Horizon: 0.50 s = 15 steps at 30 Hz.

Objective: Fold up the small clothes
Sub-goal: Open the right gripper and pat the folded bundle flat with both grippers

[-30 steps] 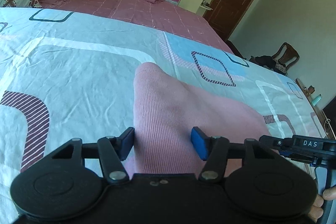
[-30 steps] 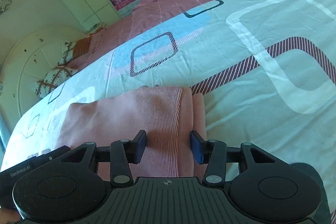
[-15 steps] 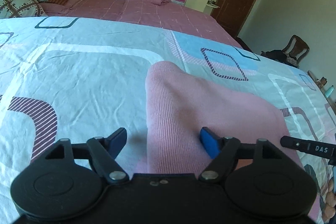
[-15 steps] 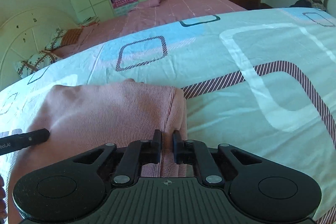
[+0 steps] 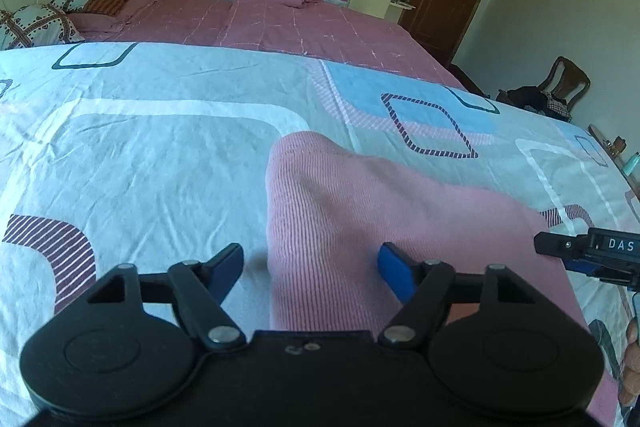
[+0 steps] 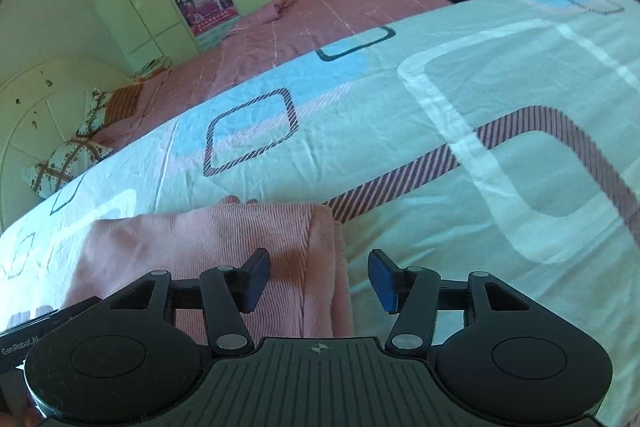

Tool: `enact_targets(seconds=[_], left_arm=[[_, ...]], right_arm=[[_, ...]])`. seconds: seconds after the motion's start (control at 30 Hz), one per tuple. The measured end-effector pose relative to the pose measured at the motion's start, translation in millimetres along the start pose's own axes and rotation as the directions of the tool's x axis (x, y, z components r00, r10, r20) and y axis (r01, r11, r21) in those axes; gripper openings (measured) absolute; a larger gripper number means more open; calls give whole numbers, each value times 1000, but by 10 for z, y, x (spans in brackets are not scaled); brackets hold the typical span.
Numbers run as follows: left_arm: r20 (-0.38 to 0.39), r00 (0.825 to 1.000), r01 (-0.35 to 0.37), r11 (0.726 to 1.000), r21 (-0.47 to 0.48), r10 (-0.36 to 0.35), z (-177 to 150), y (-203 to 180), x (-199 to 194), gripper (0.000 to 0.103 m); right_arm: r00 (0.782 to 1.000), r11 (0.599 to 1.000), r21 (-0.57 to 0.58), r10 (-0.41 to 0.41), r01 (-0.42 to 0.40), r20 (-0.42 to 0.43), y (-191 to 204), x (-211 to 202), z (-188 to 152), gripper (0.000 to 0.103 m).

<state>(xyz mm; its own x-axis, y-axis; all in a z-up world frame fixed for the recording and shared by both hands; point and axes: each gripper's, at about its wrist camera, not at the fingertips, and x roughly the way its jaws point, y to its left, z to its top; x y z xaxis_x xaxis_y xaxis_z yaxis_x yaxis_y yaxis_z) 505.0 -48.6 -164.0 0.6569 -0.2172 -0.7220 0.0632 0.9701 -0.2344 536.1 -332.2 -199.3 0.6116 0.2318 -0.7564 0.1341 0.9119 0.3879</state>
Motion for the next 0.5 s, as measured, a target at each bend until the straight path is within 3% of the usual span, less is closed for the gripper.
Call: enact_targets(seconds=[0.07,0.1,0.13,0.23,0.33,0.4,0.47,0.5], left_arm=[[0,1000,21,1000,-9,-21,14,0,36,47],[9,1000,14,1000,-2,-14,11,-15,37,43],[17,1000,12,1000,8,-12,2,-27,36,42],[18,1000,17,1000,3,-17,-30,-6,37,42],[20,1000,5,1000,14,-5,-43,-22,-85,49],[34,999,-23,999,41,22,-96,-37,-202,77],[42,999,-20,999,47,18,-185,-13,-324,79],[42,999,-4,999,37,3,-236,13,-382,79]], right_arm=[[1000,1000,-1,-24,24,18,13,53,27,49],[999,1000,-12,-28,28,18,26,81,39,27],[1000,999,-24,-28,28,4,38,122,48,18],[998,992,-101,-69,69,8,88,188,-1,18],[998,992,-108,-66,67,11,80,148,6,19],[998,993,-107,-54,56,24,62,30,-1,19],[999,994,-108,-24,26,26,48,-133,-36,24],[1000,994,-109,-12,15,26,35,-208,-68,33]])
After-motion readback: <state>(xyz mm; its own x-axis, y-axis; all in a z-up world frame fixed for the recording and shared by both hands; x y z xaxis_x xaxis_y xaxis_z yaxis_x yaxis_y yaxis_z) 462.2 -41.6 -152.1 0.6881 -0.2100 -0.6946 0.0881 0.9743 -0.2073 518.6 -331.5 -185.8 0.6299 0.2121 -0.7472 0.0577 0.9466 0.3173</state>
